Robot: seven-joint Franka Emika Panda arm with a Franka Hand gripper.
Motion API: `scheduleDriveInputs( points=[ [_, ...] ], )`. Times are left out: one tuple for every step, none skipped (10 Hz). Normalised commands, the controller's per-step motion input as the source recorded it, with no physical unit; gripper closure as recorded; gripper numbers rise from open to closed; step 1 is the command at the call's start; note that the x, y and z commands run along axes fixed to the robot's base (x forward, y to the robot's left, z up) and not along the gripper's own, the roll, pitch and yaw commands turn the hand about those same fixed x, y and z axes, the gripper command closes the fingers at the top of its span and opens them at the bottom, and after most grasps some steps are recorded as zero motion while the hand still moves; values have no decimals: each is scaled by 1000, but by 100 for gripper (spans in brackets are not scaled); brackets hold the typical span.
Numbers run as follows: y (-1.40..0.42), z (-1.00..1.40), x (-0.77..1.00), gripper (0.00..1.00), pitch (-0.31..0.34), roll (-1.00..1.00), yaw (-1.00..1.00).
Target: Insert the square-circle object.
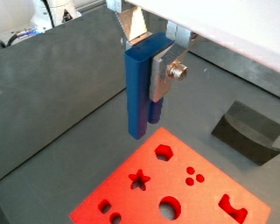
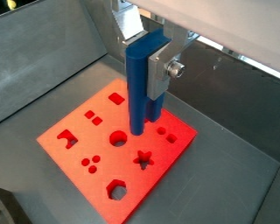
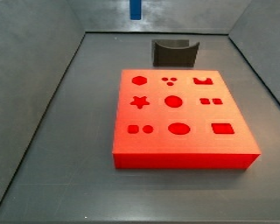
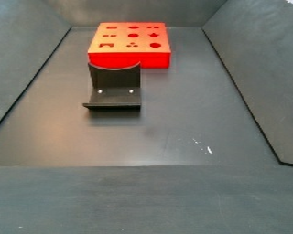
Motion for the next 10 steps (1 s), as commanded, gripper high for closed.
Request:
scheduleDriveInputs(
  points=[
    [0,0,0,100,0,-16,0],
    [0,0,0,100,0,-33,0],
    [0,-20,0,100,0,-49,0],
    [0,-29,0,100,0,-50,0],
    [0,-149,-51,100,-59,-91,0],
    [-80,-226,-354,100,-189,-146,-111],
    [-177,-243,-263,100,-141,-157,-191],
    [-331,-346,-223,100,-107,-83,-249],
    [-369,-300,-209,100,-113,-71,-234],
    [-500,-277,-117,100,-91,-3,-234]
  ],
)
